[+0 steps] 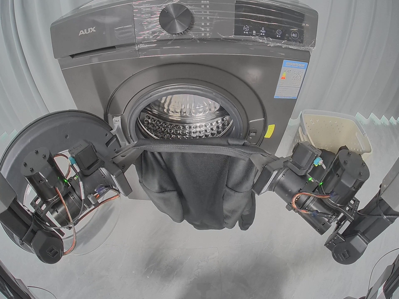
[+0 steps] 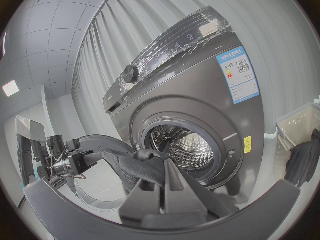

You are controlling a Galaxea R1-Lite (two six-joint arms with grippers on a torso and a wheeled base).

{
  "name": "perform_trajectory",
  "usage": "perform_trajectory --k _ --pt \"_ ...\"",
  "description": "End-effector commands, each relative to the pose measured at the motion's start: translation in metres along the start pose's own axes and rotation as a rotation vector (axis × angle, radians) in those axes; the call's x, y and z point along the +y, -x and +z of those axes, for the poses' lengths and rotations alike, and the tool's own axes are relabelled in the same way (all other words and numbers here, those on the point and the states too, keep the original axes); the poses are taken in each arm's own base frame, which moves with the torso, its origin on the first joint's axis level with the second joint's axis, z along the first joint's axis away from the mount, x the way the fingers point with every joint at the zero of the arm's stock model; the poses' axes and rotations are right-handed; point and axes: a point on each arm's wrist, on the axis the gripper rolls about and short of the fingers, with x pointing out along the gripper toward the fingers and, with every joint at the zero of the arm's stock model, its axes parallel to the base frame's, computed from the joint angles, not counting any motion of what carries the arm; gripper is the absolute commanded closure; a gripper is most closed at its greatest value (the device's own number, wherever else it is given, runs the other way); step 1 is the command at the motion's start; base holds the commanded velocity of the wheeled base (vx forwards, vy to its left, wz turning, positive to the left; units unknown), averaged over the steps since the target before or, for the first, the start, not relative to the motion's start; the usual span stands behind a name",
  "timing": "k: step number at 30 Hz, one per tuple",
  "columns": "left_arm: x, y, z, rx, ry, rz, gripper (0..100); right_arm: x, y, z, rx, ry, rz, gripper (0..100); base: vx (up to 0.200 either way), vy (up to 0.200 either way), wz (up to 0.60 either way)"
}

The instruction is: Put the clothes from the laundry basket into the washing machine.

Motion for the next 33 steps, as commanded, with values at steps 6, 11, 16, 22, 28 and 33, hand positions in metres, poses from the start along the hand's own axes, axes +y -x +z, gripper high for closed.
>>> perform_trajectory --k 6,11,16,22,28,33 --pt "-0.002 0.006 0.020 -0.071 -0.012 0.005 100 0.000 0.004 0.007 -0.018 -0.002 -0.005 100 0.000 0.000 0.00" --pt "-0.002 0.007 0.021 -0.074 -0.012 0.005 100 0.002 0.003 0.008 -0.027 -0.004 -0.004 100 0.000 0.000 0.00" --pt "-0.001 0.007 0.021 -0.074 -0.013 0.008 100 0.002 0.000 0.011 -0.043 -0.005 -0.005 100 0.000 0.000 0.00" --pt "-0.001 0.006 0.022 -0.078 -0.013 0.009 100 0.003 0.000 0.011 -0.046 -0.005 -0.003 100 0.000 0.000 0.00" --pt "0.000 0.007 0.022 -0.077 -0.013 0.010 100 0.003 0.000 0.011 -0.046 -0.007 -0.003 100 0.000 0.000 0.00" --pt "0.000 0.007 0.021 -0.075 -0.013 0.010 100 0.003 -0.001 0.012 -0.048 -0.008 -0.002 100 0.000 0.000 0.00"
